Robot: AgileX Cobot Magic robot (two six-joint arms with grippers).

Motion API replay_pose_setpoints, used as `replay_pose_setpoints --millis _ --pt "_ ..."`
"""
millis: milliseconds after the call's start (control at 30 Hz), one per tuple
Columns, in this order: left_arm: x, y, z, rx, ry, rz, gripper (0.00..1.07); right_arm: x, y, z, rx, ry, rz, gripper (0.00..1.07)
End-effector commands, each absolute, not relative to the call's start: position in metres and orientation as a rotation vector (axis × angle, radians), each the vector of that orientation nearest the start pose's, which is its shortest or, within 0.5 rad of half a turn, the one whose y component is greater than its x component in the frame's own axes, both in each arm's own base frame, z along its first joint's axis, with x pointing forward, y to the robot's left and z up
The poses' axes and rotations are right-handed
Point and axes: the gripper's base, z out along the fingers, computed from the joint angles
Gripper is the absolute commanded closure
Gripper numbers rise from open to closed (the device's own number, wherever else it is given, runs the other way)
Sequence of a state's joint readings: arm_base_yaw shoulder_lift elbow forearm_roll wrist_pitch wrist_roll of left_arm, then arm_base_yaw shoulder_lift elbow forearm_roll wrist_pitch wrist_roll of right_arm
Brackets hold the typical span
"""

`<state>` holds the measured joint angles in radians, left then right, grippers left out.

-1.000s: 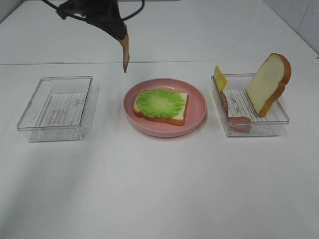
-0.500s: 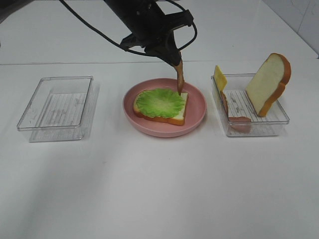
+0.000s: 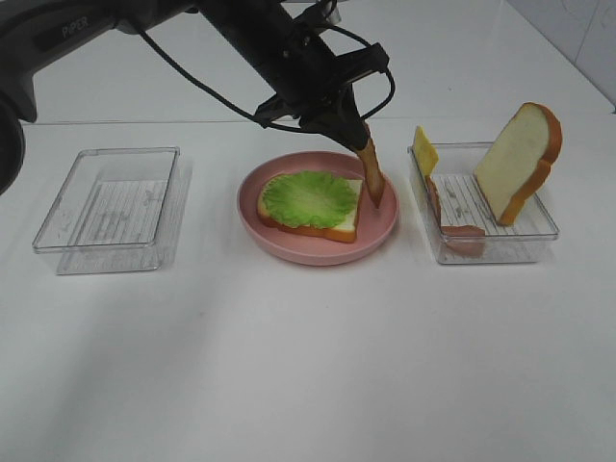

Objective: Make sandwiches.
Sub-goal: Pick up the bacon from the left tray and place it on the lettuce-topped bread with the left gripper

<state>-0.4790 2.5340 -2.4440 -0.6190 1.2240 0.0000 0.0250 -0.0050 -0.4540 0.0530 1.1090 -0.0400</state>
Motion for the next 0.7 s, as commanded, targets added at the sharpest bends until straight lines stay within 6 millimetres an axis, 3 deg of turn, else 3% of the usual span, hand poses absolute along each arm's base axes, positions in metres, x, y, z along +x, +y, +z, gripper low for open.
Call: replay_pose_setpoints --millis 33,300,600,700 --pt "0.452 -0.281 0.189 0.535 2.854 -0.975 1.07 -0.005 0.004 0.260 -0.076 2.107 0.053 0.13" --pt "0.468 -0.254 0.176 0.464 2.892 -0.857 1.07 -0.005 0.004 0.260 -0.076 2.107 0.053 0.13" --pt "0.470 -0.249 0.171 0.472 2.905 -0.781 1.07 -0.005 0.004 0.260 -0.076 2.107 0.053 0.13" --pt "0.472 -0.244 0.169 0.478 2.914 -0.684 1.07 -0.005 0.004 0.260 -0.076 2.107 0.053 0.13"
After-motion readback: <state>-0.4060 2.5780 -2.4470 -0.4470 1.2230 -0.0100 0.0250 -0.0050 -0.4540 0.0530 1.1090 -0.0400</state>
